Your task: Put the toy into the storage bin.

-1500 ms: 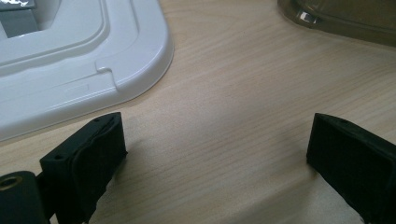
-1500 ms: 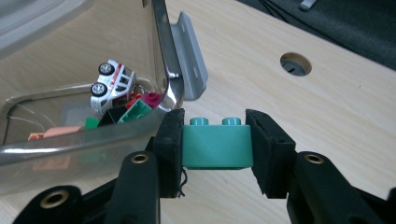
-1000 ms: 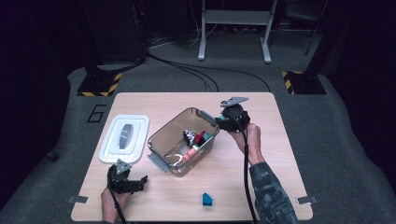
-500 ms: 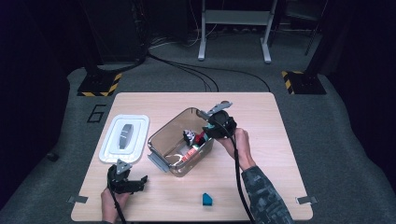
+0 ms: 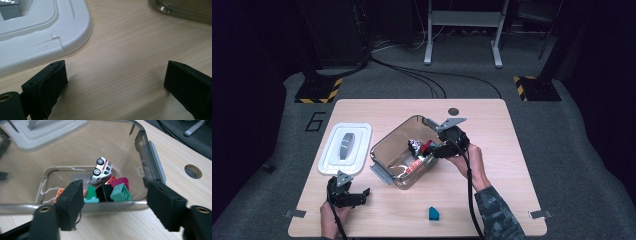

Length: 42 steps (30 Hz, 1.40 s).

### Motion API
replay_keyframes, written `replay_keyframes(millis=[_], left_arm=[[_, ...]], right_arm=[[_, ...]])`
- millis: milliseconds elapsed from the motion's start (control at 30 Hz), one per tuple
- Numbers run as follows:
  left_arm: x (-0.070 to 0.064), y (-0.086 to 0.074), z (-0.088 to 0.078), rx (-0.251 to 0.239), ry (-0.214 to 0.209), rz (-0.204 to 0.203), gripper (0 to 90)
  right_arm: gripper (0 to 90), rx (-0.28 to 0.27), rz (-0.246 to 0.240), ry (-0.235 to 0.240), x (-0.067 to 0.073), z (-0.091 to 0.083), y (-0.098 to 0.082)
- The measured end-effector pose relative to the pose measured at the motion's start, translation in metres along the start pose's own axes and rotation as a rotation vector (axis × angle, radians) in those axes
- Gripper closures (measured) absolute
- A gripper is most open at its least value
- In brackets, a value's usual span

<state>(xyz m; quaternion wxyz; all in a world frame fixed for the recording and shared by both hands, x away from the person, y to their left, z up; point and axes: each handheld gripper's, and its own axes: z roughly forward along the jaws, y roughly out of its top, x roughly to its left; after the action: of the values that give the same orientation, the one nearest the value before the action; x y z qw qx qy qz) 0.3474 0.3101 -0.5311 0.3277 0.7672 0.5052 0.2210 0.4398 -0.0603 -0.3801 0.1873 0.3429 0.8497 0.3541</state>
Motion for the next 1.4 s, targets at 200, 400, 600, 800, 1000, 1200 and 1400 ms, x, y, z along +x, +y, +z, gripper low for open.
replay_keyframes(millis=[200,400,600,800,1000,1200,1400], left_arm=[[0.000,0.000,0.000,0.000,0.000,-0.001,4.5],[0.000,0.000,0.000,0.000,0.000,0.001,4.5],[0.000,0.000,0.000,0.000,0.000,0.001,4.5],[0.000,0.000,0.000,0.000,0.000,0.001,4.5],[0.000,0.000,0.000,0.000,0.000,0.001,4.5],[0.000,0.000,0.000,0.000,0.000,0.001,4.5],[0.000,0.000,0.000,0.000,0.001,0.000,4.5]], right_arm=[[21.1,-0.030,0.001,0.023,0.007,-0.021,-0.023],[19.8,-0.007,0.018,0.060,0.022,-0.025,-0.055],[19.7,0.033,0.035,0.107,0.037,-0.015,-0.090],[19.5,0.057,0.056,0.165,0.052,-0.008,-0.116],[19.2,0.067,0.050,0.227,0.071,-0.003,-0.131],[20.2,0.094,0.007,0.305,0.091,0.005,-0.137],[34.8,0.161,-0.034,0.309,0.098,0.013,-0.139]])
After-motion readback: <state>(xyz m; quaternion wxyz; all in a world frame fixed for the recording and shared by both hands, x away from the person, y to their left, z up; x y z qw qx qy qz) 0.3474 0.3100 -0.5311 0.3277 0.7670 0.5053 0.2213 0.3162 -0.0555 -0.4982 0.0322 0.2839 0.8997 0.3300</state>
